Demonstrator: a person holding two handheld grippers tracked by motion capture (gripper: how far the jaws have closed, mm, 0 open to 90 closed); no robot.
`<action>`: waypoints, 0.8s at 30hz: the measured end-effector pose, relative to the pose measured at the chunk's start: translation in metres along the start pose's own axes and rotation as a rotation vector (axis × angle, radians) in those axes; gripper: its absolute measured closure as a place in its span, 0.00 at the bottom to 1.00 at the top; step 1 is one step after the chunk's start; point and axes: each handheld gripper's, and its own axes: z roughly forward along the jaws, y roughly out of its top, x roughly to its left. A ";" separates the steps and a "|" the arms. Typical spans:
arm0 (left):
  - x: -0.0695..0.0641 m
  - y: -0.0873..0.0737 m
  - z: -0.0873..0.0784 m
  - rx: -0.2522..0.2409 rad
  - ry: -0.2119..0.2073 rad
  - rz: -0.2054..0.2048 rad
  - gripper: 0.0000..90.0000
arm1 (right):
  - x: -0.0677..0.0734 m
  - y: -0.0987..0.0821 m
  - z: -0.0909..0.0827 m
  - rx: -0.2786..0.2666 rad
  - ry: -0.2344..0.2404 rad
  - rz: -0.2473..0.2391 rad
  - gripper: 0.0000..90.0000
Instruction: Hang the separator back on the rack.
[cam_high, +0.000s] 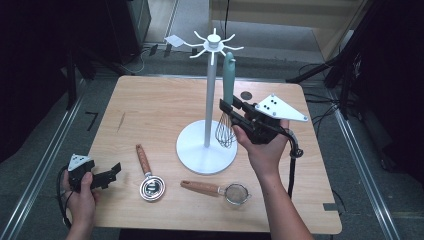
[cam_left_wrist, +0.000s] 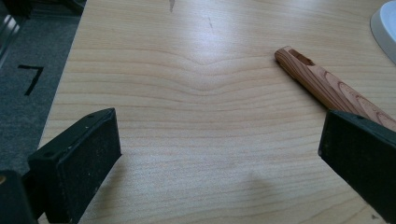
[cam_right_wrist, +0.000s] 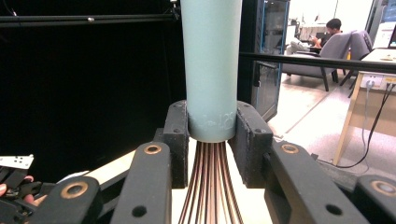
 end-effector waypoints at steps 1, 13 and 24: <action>0.000 0.000 0.000 0.000 0.000 0.001 0.00 | -0.001 0.000 0.000 -0.001 0.003 -0.003 0.78; 0.000 0.000 0.000 -0.001 0.000 0.001 0.00 | -0.002 0.005 -0.005 -0.011 0.034 -0.011 0.72; 0.000 0.000 0.000 0.004 0.004 0.003 0.00 | -0.007 0.019 -0.011 -0.055 0.026 -0.037 0.85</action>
